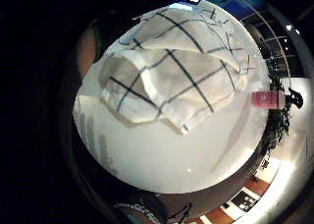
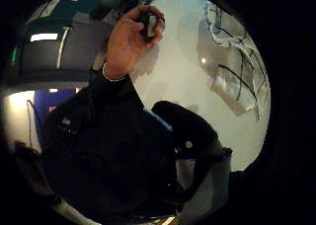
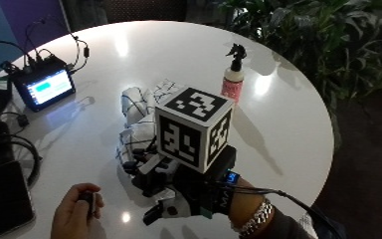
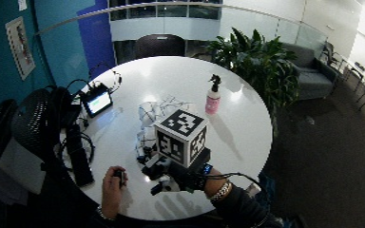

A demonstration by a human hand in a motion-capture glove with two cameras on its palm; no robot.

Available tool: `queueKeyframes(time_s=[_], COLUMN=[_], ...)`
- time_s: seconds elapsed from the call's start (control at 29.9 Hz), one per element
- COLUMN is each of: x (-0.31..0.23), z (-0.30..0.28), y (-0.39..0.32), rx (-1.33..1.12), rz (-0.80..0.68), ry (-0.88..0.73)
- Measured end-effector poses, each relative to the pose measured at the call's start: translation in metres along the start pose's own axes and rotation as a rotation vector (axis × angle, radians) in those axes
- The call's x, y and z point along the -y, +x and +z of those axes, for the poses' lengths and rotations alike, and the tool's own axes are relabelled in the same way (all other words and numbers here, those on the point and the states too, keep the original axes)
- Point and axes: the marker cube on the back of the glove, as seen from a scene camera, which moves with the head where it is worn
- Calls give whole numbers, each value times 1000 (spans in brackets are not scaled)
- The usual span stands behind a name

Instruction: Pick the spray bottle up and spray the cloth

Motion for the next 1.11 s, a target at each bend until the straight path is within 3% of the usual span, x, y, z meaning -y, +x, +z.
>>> queueKeyframes(time_s=[0.37, 1.11], x=[-4, -51], z=[2, -2], y=[27, 166], rx=[1, 55], rz=[81, 567], ry=[-1, 122])
